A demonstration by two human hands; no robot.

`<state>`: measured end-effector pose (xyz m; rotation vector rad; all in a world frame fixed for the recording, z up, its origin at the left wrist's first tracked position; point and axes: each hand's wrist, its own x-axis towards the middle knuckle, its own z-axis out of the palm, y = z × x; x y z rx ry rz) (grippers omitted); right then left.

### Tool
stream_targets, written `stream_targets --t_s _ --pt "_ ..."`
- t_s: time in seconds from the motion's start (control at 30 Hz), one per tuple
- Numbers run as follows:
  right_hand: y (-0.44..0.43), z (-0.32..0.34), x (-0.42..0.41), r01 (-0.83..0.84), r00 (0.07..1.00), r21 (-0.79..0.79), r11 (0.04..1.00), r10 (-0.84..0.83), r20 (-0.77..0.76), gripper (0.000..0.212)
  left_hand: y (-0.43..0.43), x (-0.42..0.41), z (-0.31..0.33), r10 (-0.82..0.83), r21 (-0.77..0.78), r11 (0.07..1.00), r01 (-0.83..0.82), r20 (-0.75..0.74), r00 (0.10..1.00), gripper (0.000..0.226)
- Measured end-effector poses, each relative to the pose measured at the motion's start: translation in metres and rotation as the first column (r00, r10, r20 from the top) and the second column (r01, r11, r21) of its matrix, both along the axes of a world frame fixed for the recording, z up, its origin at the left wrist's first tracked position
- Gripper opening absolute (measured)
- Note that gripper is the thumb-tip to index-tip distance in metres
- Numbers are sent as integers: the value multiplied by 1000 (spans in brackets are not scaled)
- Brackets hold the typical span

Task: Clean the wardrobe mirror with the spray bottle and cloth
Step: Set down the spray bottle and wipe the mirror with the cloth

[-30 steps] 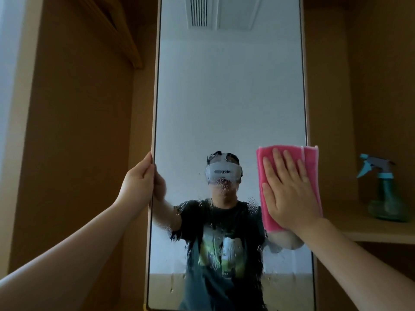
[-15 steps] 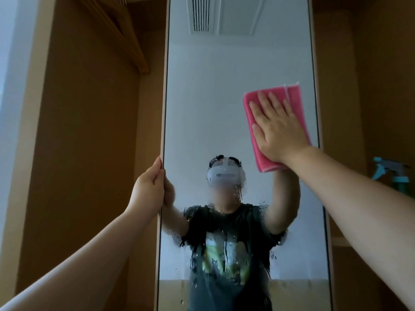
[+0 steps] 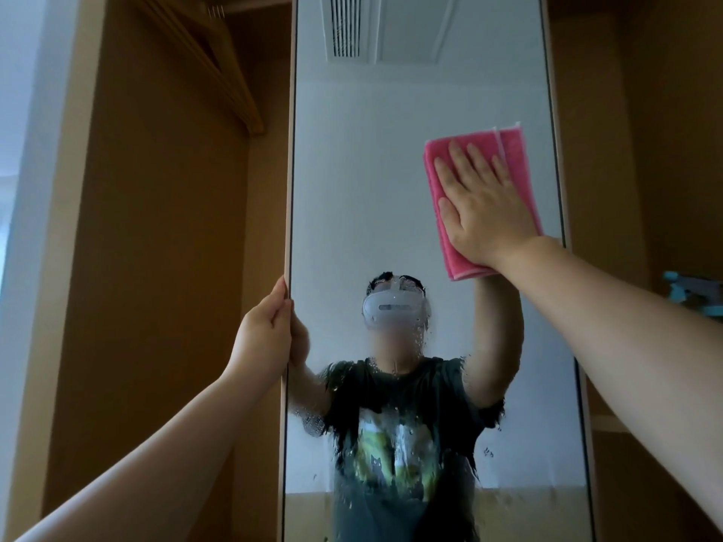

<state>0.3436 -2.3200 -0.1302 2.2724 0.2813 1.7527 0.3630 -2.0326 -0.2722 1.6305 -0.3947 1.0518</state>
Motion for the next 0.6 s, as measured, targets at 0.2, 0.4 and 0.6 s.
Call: stream_targets --t_s 0.2,0.4,0.6 --pt "3 -26 -2 -17 1000 -21 1000 16 -11 62 0 -1 1 27 7 1000 -27 1 1000 40" --pt "11 -74 0 -34 999 -30 999 34 -24 62 -5 -7 2 10 8 1000 -10 -15 1000 41" --pt "21 -127 3 -46 999 -86 995 44 -19 59 -5 -9 2 18 -23 1000 -18 -17 1000 40"
